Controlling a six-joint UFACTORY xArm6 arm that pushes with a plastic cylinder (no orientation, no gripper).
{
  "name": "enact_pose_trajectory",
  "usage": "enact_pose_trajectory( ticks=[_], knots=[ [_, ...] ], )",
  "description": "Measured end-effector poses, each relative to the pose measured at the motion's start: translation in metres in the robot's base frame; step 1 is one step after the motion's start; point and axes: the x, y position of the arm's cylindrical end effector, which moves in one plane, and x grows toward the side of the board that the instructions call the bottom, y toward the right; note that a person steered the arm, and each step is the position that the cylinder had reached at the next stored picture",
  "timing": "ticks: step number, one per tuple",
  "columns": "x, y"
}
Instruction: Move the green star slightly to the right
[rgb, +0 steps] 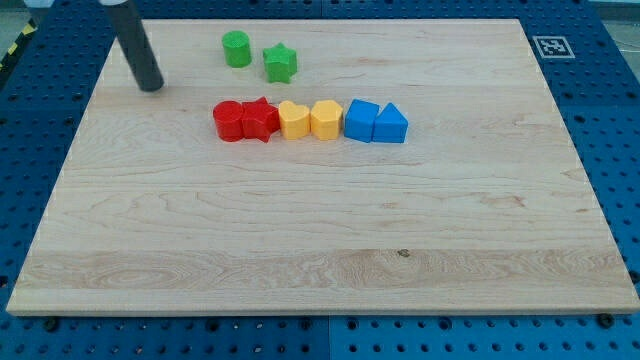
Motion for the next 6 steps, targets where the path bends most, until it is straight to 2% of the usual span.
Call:
enact_pose_trajectory(
  ticks=[3, 6],
  knots=[
    [-0.023, 0.172],
    [-0.050, 0.171]
  ],
)
